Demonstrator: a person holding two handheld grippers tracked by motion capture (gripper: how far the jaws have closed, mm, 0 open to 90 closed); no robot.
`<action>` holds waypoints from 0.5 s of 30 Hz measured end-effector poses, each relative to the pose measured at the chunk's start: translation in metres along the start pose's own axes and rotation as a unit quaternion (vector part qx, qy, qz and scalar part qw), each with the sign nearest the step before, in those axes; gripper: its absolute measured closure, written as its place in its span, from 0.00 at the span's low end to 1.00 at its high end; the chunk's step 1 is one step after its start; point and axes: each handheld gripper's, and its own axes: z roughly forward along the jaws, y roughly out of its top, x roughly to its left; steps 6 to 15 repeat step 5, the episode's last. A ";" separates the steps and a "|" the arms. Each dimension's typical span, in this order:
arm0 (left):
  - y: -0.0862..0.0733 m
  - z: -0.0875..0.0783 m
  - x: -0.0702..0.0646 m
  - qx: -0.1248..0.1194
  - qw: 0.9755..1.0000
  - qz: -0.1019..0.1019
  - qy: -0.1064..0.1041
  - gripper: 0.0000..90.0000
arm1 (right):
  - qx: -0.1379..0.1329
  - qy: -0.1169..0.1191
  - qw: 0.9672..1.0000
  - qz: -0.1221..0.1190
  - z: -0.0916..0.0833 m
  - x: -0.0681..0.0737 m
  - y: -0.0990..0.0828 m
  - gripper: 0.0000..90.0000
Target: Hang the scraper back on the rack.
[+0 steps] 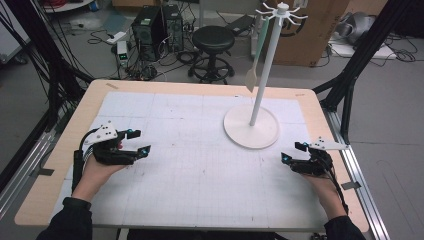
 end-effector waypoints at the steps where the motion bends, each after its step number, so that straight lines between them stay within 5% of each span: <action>1: 0.000 0.000 0.000 0.001 1.000 0.002 0.001 0.31 | 0.000 0.000 1.000 -0.001 0.000 0.000 0.000 0.26; 15: 0.000 -0.001 0.001 0.000 1.000 0.000 0.004 0.31 | 0.000 0.000 1.000 -0.001 0.000 0.000 0.000 0.25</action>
